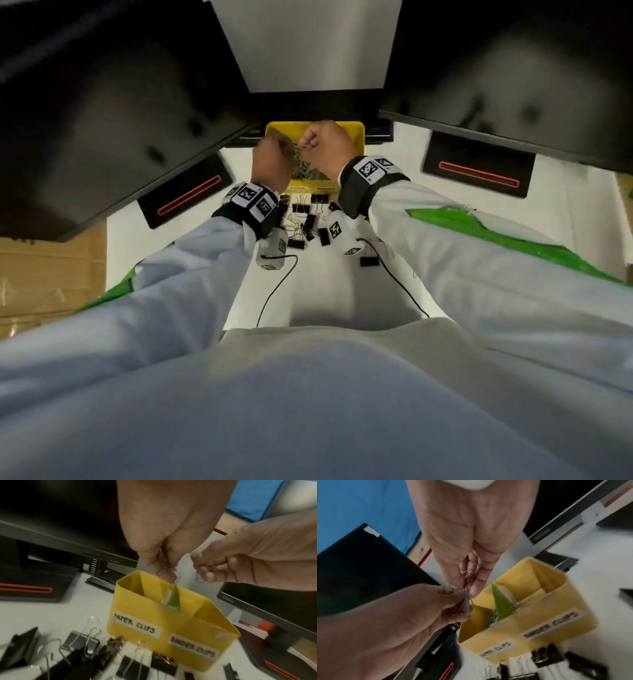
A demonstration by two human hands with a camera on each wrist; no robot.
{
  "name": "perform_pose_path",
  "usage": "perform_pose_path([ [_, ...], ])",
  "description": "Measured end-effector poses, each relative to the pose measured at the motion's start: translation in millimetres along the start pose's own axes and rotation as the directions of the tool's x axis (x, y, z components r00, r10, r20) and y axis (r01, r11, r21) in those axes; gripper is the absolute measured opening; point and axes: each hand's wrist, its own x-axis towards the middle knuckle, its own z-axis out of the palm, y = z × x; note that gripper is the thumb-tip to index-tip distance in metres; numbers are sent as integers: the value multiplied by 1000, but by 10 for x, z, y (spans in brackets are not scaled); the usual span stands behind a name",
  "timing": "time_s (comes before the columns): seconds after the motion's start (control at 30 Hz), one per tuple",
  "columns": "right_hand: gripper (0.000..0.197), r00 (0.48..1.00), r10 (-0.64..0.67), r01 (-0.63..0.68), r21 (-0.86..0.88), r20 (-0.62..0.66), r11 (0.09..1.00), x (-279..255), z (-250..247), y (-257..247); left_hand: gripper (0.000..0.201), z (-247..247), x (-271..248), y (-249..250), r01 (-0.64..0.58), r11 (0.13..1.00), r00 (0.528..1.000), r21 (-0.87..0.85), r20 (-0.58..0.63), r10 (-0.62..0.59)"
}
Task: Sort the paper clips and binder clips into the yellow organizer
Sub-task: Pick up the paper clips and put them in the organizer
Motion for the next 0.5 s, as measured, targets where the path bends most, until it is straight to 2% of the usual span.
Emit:
perform_pose_path([
  [0.1, 19, 999, 22, -17, -119, 44, 993, 104, 208, -90, 25, -92, 76, -77, 30, 993, 997, 114, 62, -37],
  [0.2, 38, 991, -22, 51, -223, 131, 973, 18, 248, 5, 32, -60, 33, -118, 5, 987, 999, 159, 37, -11],
  [0.27, 44, 991, -62, 84, -193, 119, 978, -127, 157, 147, 37, 53, -33, -123, -73, 990, 997, 124, -29, 77],
  [0.33, 39, 994, -78, 90, -152, 79, 984, -331, 31, 383, 39, 289, -125, -106, -195, 973, 974, 120, -96, 207],
  [0.43, 29, 999, -45, 41, -153, -22, 987, -665, -193, 882, 34, 705, -372, 82, -335, 929, 939, 158, -27, 343],
  [0.5, 24, 996, 12, -29, -190, -89, 981, -871, -348, 1251, 25, 919, -566, 282, -401, 915, 916, 48, 55, 398],
])
